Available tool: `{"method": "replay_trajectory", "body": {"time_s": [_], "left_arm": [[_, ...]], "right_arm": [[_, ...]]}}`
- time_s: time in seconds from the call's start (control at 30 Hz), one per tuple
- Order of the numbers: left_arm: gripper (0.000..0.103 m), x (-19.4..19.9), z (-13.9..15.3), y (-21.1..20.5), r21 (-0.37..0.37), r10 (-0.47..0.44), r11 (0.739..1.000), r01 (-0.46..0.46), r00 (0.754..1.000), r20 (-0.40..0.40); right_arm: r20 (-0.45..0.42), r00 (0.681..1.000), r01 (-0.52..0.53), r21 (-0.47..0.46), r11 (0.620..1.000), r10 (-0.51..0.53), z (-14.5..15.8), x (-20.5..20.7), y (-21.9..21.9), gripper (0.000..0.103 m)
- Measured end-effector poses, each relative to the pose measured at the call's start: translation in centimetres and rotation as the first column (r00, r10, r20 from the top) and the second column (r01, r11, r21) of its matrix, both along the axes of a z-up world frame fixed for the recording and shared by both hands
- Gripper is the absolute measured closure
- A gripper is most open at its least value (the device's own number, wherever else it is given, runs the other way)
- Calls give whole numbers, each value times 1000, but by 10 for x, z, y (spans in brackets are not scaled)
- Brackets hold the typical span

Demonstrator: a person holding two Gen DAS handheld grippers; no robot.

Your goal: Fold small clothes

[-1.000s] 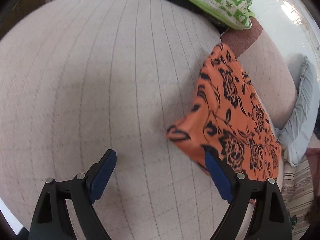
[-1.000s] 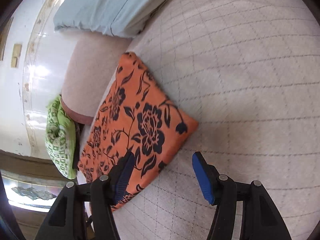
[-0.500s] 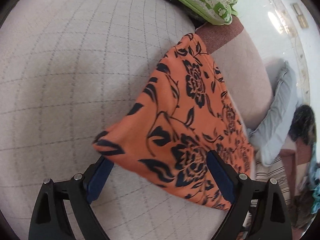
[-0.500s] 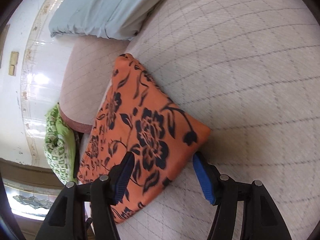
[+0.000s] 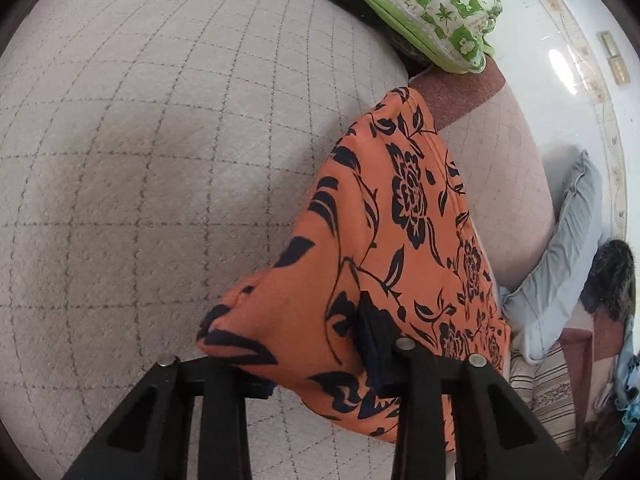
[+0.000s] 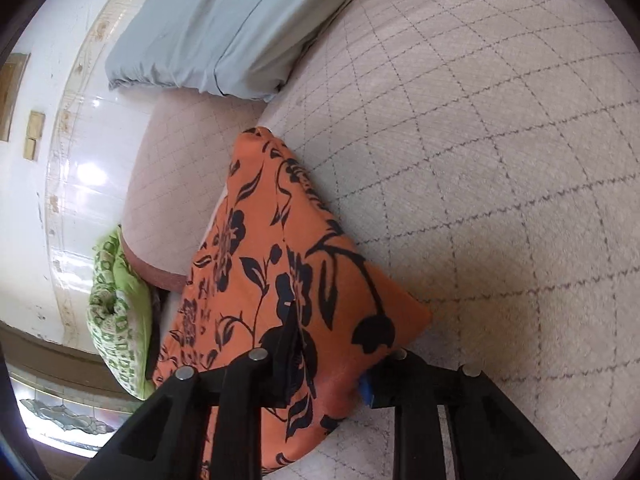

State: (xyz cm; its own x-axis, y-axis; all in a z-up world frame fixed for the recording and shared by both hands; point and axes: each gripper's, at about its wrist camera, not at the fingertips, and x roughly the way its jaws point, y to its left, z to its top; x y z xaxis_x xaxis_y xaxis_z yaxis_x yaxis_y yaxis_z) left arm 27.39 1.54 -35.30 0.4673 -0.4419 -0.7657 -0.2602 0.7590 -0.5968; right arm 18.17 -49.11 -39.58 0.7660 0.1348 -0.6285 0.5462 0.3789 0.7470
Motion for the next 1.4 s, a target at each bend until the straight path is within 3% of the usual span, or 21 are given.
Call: {"method": "replay_trajectory", "body": {"time_s": [0.2, 0.43, 0.63, 0.7, 0.83, 0.93, 0.97, 1.0, 1.03, 1.1, 1.2, 1.4], "left_arm": [[83, -5, 17, -1, 16, -45, 999, 44, 996, 73], [91, -16, 34, 6, 11, -60, 998, 60, 991, 119], [94, -21, 46, 24, 55, -74, 996, 66, 985, 158], [94, -19, 39, 28, 69, -82, 995, 73, 987, 137], [93, -15, 18, 39, 2, -73, 997, 73, 996, 56], [85, -15, 14, 36, 4, -71, 997, 71, 997, 39], [66, -14, 12, 35, -2, -70, 998, 70, 997, 21], [41, -14, 8, 35, -11, -62, 998, 62, 998, -4], [37, -14, 4, 36, -38, -43, 998, 42, 999, -23], [35, -15, 2, 37, -67, -10, 998, 9, 1000, -21], [32, -8, 3, 28, -61, -42, 997, 42, 999, -3], [33, 18, -9, 20, -155, -15, 988, 18, 1000, 25]], "right_arm": [[38, 998, -44, -208, 977, 53, 38, -7, 22, 83], [18, 994, -90, -364, 927, 104, 58, -20, 40, 83], [22, 992, -110, -380, 919, 127, 62, -32, 43, 83], [6, 990, -125, -384, 915, 138, 60, -35, 46, 84], [-24, 991, -134, -330, 934, 133, 45, -37, 41, 84], [-38, 991, -134, -292, 947, 129, 39, -37, 39, 84], [-37, 991, -131, -280, 951, 125, 38, -36, 38, 83], [-37, 992, -129, -274, 953, 124, 38, -36, 38, 83], [-39, 991, -130, -271, 954, 124, 38, -35, 38, 83], [-46, 991, -136, -269, 953, 129, 37, -34, 38, 83], [-65, 989, -143, -255, 956, 131, 32, -32, 36, 83], [-84, 987, -151, -229, 962, 135, 26, -27, 33, 83]]}}
